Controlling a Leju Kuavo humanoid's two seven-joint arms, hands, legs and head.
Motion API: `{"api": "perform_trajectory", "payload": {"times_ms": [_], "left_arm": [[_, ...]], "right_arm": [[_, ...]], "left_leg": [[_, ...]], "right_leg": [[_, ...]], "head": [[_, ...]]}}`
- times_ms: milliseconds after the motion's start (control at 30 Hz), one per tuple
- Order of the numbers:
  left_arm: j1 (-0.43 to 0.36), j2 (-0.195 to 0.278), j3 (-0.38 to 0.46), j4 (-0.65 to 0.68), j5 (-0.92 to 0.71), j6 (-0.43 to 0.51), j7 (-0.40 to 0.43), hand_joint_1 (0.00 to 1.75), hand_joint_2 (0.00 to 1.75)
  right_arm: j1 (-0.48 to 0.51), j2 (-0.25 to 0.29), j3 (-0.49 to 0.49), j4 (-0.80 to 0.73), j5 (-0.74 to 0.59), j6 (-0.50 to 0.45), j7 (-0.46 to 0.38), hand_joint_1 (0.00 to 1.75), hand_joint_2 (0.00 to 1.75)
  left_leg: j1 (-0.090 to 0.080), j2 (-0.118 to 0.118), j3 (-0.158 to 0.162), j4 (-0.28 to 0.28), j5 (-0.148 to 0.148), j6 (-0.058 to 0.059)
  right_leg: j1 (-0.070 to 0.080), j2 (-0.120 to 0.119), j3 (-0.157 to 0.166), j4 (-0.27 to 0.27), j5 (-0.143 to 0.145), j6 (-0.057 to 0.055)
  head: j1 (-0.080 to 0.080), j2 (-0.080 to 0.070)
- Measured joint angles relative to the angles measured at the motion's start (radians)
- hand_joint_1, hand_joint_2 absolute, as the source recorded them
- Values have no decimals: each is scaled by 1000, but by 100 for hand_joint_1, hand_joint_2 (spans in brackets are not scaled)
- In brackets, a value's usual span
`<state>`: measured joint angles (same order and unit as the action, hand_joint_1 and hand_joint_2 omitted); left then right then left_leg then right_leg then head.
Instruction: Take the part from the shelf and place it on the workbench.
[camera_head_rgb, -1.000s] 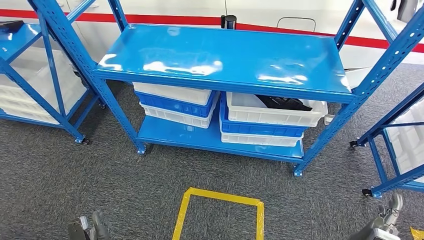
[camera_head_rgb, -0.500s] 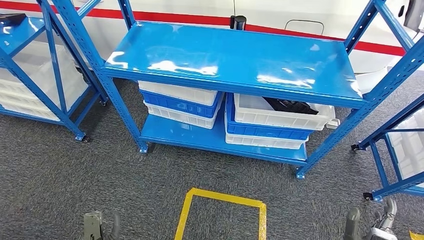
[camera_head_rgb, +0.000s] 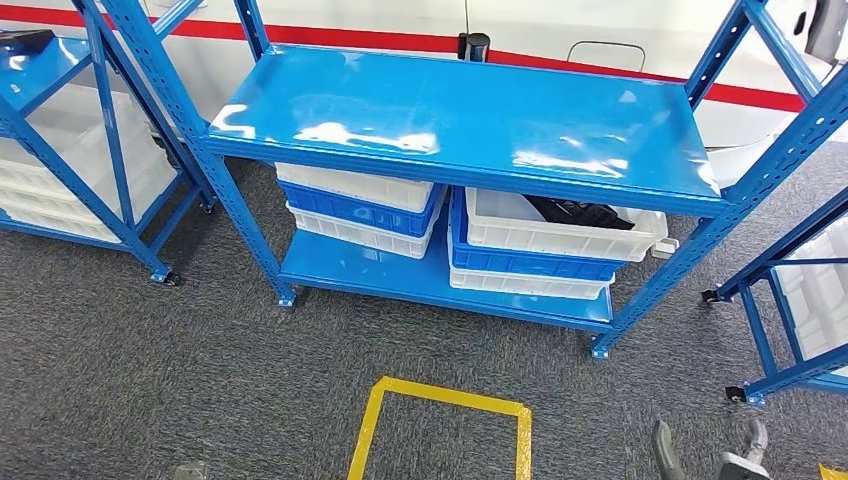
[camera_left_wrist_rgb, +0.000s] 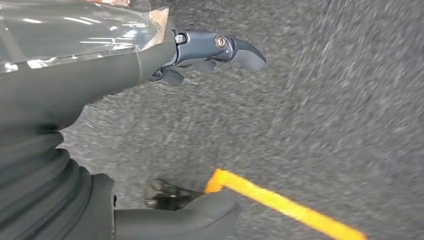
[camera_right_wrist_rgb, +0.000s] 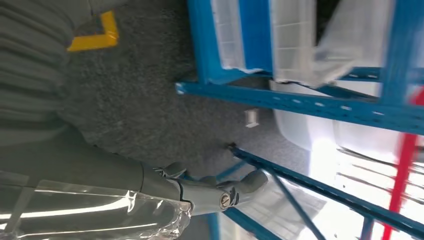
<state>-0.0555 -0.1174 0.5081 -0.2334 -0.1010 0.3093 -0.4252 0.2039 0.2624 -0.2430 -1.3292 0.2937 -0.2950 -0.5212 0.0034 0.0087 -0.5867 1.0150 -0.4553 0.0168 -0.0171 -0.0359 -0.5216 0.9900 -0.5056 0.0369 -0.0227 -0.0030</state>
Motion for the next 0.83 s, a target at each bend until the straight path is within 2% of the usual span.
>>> {"api": "perform_trajectory", "payload": {"times_ms": [100,833], "left_arm": [[15,6,-33,0,0,-15,26,0,0],[138,74,-330,-79,66,-209,290,0,0]], "right_arm": [[-8,-12,2,78,-10,9,30,0,0],[-29,-166,137,629,-195,194,354,0,0]], "left_leg": [[0,0,1,0,0,-1],[0,-1,1,0,-2,-1]], "right_leg": [[0,-1,-1,0,-1,1],[0,-1,-1,0,-2,2]], "head": [[0,0],[0,0]]}}
